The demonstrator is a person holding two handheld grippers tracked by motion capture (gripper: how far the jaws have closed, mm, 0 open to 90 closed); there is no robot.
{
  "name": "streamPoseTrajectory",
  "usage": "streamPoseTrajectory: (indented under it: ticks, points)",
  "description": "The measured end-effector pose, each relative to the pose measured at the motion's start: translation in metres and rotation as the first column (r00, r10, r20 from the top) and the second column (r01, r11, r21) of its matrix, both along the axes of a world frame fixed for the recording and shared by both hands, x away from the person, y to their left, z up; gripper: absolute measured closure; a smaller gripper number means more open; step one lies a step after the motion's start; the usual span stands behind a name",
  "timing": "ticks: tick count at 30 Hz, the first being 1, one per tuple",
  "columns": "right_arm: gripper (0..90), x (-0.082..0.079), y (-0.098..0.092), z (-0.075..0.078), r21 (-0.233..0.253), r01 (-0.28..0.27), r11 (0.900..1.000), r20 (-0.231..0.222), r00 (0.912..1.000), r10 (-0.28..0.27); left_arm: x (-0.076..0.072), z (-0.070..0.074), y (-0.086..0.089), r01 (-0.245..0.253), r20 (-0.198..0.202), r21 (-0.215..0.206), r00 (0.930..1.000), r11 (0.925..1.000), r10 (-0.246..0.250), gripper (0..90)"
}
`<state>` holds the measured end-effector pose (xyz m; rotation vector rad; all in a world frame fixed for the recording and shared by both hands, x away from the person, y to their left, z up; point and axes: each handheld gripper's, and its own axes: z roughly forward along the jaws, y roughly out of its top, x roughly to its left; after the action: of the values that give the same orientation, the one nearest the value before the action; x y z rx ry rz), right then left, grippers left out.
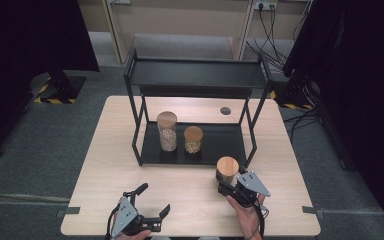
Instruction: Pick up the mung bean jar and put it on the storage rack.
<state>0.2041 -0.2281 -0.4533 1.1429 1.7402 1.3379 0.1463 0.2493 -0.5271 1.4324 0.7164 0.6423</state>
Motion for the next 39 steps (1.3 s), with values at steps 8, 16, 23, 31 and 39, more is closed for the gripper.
streamPoseTrajectory:
  ticks: [8, 16, 23, 31, 39]
  points:
    - [25.3, 0.018, 0.004, 0.007, 0.007, -0.009, 1.000, -0.016, 0.9998, 0.009, 0.000, 0.000, 0.000, 0.000, 0.001, 0.001, 1.0000, 1.0000, 0.000, 0.5]
    - [25.3, 0.035, 0.015, 0.013, -0.007, -0.009, 1.000, -0.021, 0.9997, 0.009, 0.000, 0.000, 0.001, 0.000, 0.002, 0.000, 1.0000, 1.0000, 0.000, 0.6]
    - [25.3, 0.054, 0.024, 0.016, -0.015, 0.017, 1.000, -0.023, 0.9996, -0.018, 0.000, 0.000, 0.001, 0.000, 0.003, -0.001, 1.0000, 1.0000, 0.000, 0.5]
    - [25.3, 0.075, 0.033, 0.017, -0.031, 0.044, 0.999, -0.034, 0.9984, -0.045, 0.000, 0.001, 0.002, -0.002, 0.004, -0.004, 1.0000, 1.0000, 0.002, 0.5]
    - [25.3, 0.091, 0.038, 0.012, -0.020, 0.075, 0.997, -0.058, 0.9955, -0.076, 0.000, 0.001, 0.002, -0.003, 0.003, -0.005, 1.0000, 1.0000, 0.003, 0.6]
